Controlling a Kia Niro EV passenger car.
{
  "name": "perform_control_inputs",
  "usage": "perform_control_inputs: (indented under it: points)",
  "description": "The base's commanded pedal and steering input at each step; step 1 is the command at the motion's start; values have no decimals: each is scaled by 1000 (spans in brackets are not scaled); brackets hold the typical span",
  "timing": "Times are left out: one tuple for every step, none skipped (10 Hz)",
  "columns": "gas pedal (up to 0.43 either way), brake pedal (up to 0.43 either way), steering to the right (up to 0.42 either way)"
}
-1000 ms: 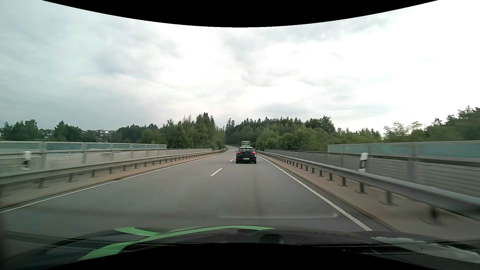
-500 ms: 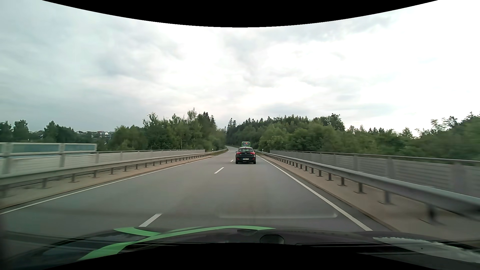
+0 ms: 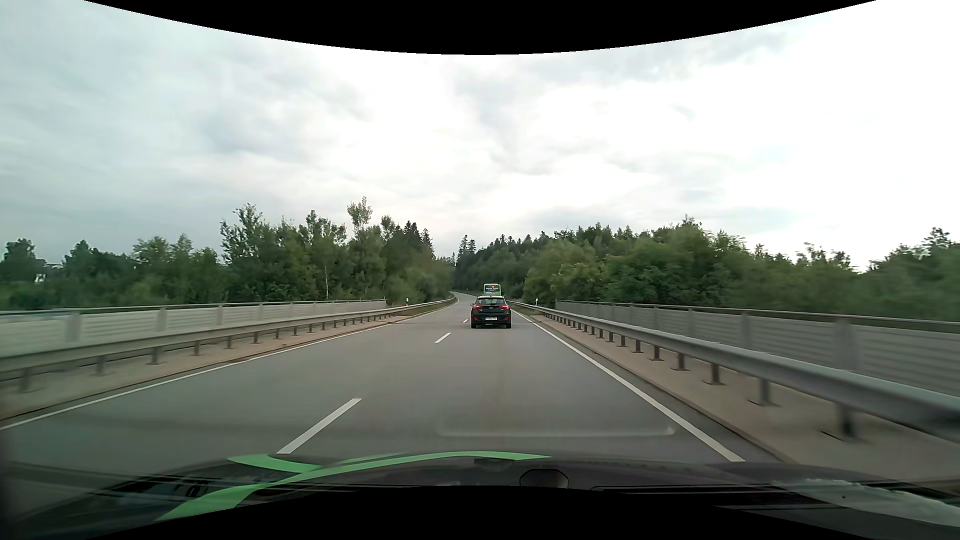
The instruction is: Follow the waypoints while adhering to traffic rules and regulations
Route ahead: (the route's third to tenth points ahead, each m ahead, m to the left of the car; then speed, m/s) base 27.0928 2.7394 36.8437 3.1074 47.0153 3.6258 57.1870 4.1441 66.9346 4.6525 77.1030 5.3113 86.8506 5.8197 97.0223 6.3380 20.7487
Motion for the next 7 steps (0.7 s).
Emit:
perform_control_inputs:
  points:
    - [98,0,-5]
    - [98,0,-5]
    - [98,0,-5]
    - [110,0,-5]
    - [150,0,-5]
    - [169,0,-5]
    - [197,0,-5]
